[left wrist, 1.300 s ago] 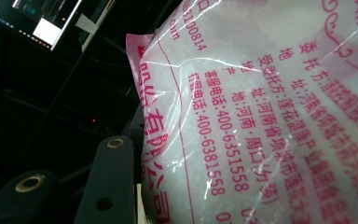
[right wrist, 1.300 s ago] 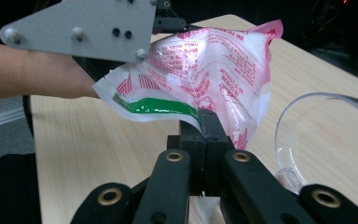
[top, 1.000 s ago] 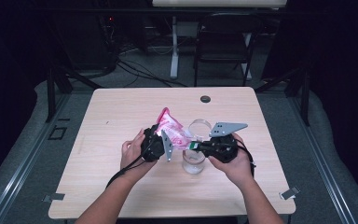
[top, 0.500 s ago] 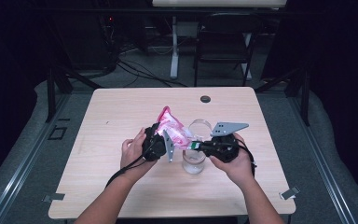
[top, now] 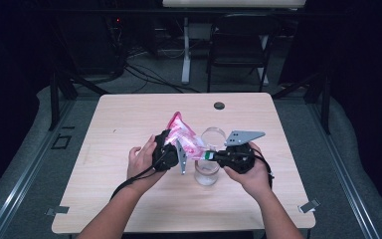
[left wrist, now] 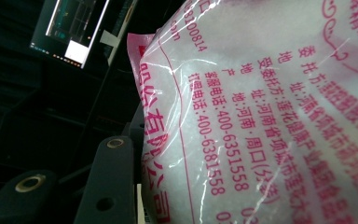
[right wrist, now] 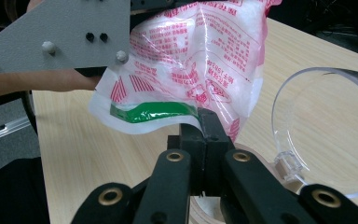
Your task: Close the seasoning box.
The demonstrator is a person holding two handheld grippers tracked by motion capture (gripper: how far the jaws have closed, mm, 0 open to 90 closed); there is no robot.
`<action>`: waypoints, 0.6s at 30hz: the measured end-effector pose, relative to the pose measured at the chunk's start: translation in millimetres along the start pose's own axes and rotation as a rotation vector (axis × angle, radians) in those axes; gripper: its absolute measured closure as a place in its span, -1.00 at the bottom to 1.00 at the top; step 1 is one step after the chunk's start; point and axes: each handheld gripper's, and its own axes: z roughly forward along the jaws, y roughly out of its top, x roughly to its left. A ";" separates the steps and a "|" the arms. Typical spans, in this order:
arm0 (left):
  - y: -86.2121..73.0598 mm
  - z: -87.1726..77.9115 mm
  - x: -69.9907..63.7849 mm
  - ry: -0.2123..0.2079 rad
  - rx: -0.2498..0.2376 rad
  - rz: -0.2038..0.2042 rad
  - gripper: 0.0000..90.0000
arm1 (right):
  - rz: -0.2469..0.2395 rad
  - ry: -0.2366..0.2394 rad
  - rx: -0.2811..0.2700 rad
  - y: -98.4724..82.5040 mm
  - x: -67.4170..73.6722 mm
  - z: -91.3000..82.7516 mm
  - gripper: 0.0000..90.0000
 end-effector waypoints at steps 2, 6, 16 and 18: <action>0.2 -0.3 0.4 0.003 0.001 0.005 0.29 | -0.001 -0.002 0.005 -0.4 -0.1 0.0 1.00; 1.2 -1.3 1.5 0.018 0.004 0.031 0.29 | -0.002 0.000 0.005 -1.1 -0.3 0.5 1.00; 3.0 -1.9 0.7 0.044 0.004 0.073 0.29 | -0.002 -0.003 0.010 -2.2 -1.3 0.8 1.00; 3.5 -2.1 0.8 0.052 0.001 0.089 0.29 | 0.001 -0.003 0.012 -2.6 -1.6 0.9 1.00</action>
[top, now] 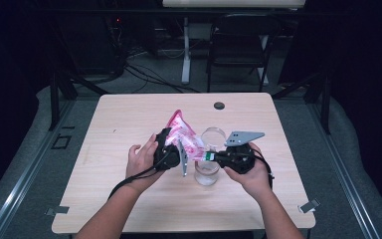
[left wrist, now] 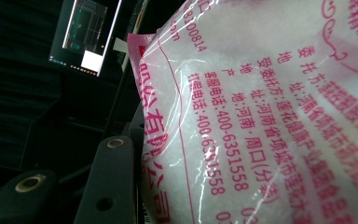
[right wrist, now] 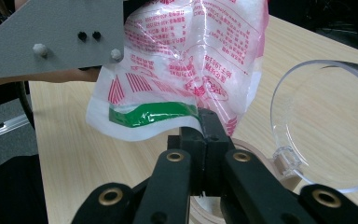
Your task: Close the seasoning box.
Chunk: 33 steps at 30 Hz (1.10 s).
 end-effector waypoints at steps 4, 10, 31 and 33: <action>0.6 0.0 0.3 0.003 0.001 0.006 0.29 | 0.000 -0.002 0.001 -0.3 -0.4 -0.1 1.00; 1.8 -0.4 1.2 0.010 -0.004 0.039 0.29 | 0.004 -0.001 -0.001 -1.1 -0.8 0.2 1.00; 7.0 -1.8 2.5 0.036 0.002 0.098 0.29 | 0.012 -0.005 0.008 -4.2 -4.7 0.1 1.00; 7.5 -2.1 2.0 0.035 0.001 0.105 0.29 | 0.014 -0.004 0.008 -4.8 -5.1 0.5 1.00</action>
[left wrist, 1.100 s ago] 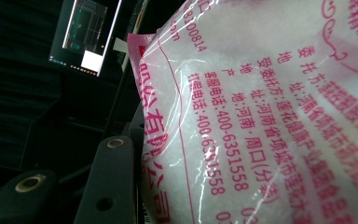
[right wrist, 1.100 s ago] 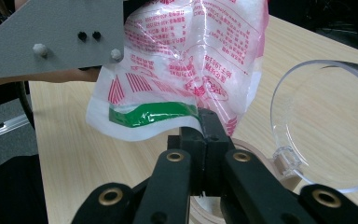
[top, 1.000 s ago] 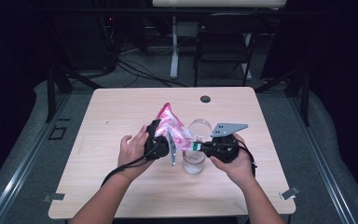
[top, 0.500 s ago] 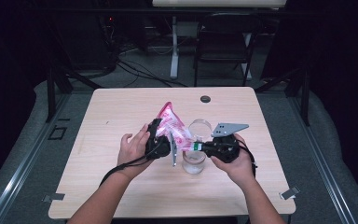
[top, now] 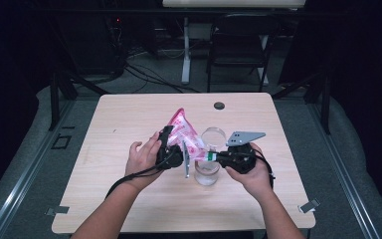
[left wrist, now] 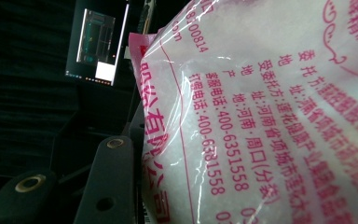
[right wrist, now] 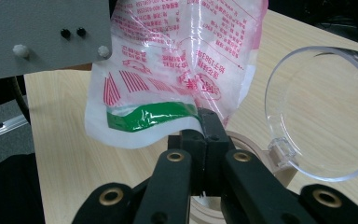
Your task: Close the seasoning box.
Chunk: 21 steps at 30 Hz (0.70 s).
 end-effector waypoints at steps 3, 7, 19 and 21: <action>0.7 -0.1 -1.0 0.004 -0.001 0.010 0.29 | 0.001 -0.005 0.005 -0.7 -0.5 0.3 1.00; 1.3 -0.3 -1.6 0.004 0.001 0.014 0.29 | 0.001 -0.006 0.008 -1.4 -1.0 0.3 1.00; 3.3 -0.8 -1.9 0.024 -0.009 0.046 0.29 | 0.006 -0.004 0.011 -3.0 -3.0 0.5 1.00; 3.5 -0.8 -1.9 0.023 -0.008 0.049 0.29 | 0.008 -0.003 0.013 -3.4 -3.2 0.6 1.00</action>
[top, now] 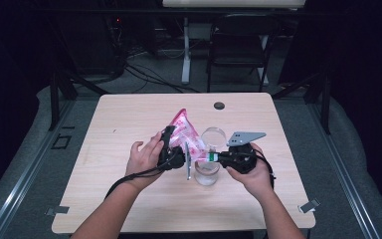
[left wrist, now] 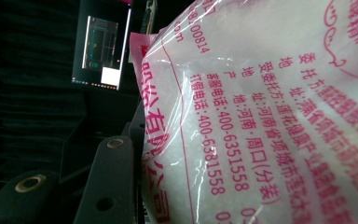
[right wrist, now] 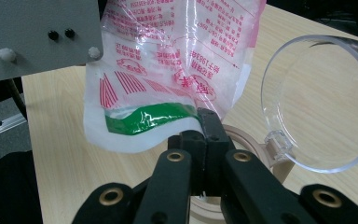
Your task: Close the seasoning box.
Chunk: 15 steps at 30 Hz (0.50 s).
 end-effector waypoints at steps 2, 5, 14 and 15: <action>0.2 -0.1 0.1 0.000 0.001 0.003 0.29 | 0.000 -0.001 0.002 -0.2 0.0 0.1 1.00; 0.5 -0.3 0.5 0.001 0.001 0.008 0.29 | 0.000 -0.001 0.004 -0.4 -0.4 0.0 1.00; 1.3 -0.1 1.4 0.008 0.000 0.023 0.29 | 0.000 0.000 0.012 -2.4 -1.3 1.6 1.00; 1.3 0.0 1.4 0.008 -0.002 0.026 0.29 | -0.003 0.001 0.017 -2.5 -1.5 1.5 1.00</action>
